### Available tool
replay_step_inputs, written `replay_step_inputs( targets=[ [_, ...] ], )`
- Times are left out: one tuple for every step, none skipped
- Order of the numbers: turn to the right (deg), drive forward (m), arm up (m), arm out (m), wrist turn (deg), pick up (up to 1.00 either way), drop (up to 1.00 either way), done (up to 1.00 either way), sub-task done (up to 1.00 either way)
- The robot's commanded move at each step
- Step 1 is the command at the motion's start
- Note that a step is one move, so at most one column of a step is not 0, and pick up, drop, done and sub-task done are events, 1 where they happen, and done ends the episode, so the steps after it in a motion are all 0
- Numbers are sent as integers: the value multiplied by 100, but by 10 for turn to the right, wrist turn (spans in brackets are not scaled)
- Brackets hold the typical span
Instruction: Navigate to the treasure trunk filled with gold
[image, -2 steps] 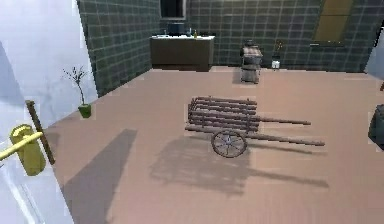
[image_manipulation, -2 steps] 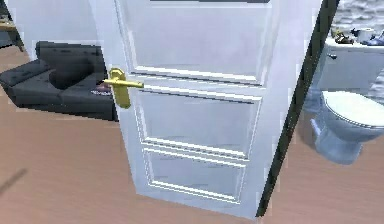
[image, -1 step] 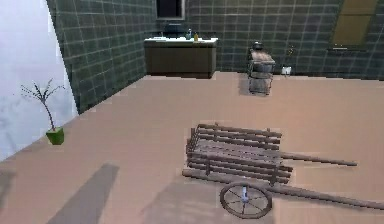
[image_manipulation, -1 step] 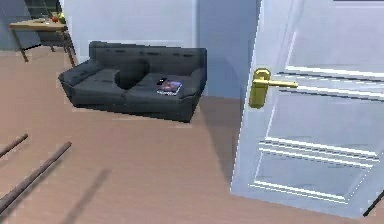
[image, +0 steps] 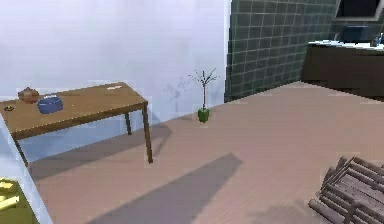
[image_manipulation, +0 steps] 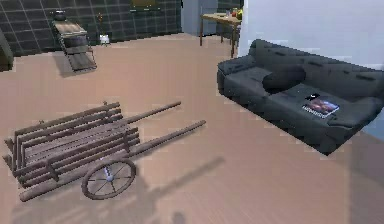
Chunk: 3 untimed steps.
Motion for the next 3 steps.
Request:
replay_step_inputs(
  targets=[
    [0,85,0,0,0,0,0,0,0],
    [-360,0,0,0,0,0,0,0,0],
    [0,30,0,0,0,0,0,0,0]
  ],
)
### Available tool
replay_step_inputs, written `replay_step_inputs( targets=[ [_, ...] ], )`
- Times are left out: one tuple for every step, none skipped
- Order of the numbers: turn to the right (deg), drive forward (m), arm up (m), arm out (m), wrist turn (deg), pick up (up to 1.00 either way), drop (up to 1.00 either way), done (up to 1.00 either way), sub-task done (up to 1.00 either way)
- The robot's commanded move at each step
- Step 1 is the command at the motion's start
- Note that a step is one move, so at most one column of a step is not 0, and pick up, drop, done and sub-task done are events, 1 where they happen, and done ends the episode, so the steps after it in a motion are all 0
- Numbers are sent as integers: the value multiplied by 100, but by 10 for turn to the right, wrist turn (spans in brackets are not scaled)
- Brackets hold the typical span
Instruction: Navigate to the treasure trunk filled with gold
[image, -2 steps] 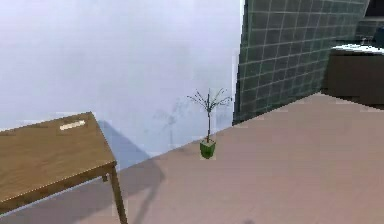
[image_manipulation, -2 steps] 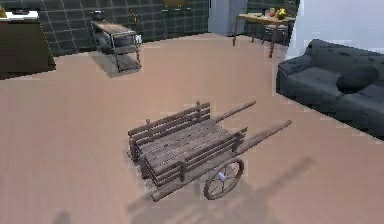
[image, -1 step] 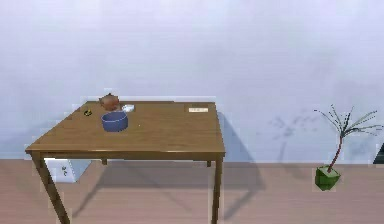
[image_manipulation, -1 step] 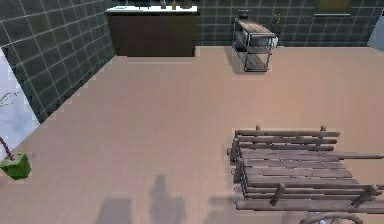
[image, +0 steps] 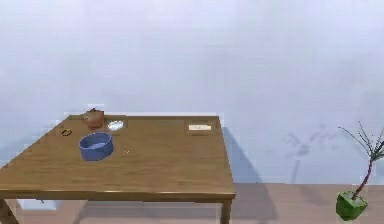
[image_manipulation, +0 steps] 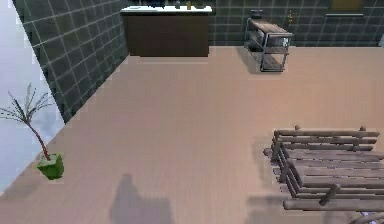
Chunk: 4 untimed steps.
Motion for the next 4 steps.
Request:
replay_step_inputs(
  targets=[
    [-450,0,0,0,0,0,0,0,0],
    [-120,0,0,0,0,0,0,0,0],
    [0,35,0,0,0,0,0,0,0],
    [-330,0,0,0,0,0,0,0,0]
  ],
)
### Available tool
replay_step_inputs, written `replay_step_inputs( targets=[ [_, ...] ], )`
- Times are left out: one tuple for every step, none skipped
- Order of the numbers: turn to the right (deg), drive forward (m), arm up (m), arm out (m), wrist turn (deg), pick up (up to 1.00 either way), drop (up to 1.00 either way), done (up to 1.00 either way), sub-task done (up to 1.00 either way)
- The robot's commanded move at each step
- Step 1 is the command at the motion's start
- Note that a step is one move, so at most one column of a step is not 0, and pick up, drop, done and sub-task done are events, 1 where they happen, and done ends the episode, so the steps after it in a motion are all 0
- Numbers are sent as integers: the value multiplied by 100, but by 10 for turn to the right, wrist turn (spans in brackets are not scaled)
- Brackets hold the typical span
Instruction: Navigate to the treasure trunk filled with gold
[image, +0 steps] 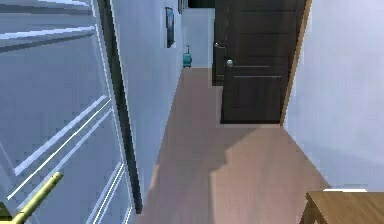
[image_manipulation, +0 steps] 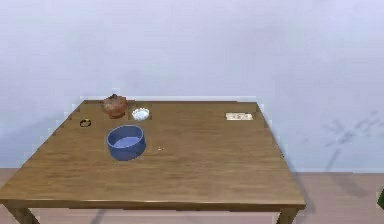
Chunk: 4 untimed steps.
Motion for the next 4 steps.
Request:
replay_step_inputs(
  targets=[
    [0,30,0,0,0,0,0,0,0],
    [0,100,0,0,0,0,0,0,0],
    [0,100,0,0,0,0,0,0,0],
    [30,0,0,0,0,0,0,0,0]
  ],
)
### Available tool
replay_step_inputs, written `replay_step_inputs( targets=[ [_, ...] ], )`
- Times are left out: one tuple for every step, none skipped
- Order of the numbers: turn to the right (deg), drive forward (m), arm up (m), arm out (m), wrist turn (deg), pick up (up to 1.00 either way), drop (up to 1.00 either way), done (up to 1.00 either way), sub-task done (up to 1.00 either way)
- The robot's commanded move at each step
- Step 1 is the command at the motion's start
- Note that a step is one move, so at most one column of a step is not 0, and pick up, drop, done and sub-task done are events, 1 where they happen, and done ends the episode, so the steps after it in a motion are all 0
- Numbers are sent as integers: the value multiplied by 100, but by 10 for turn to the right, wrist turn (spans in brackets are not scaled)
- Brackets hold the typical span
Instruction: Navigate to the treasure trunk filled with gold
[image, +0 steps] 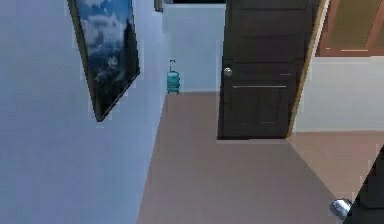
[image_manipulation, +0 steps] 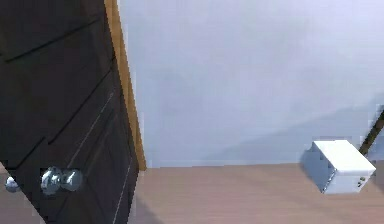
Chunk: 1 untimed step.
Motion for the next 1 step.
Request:
replay_step_inputs(
  targets=[
    [0,55,0,0,0,0,0,0,0]
  ],
)
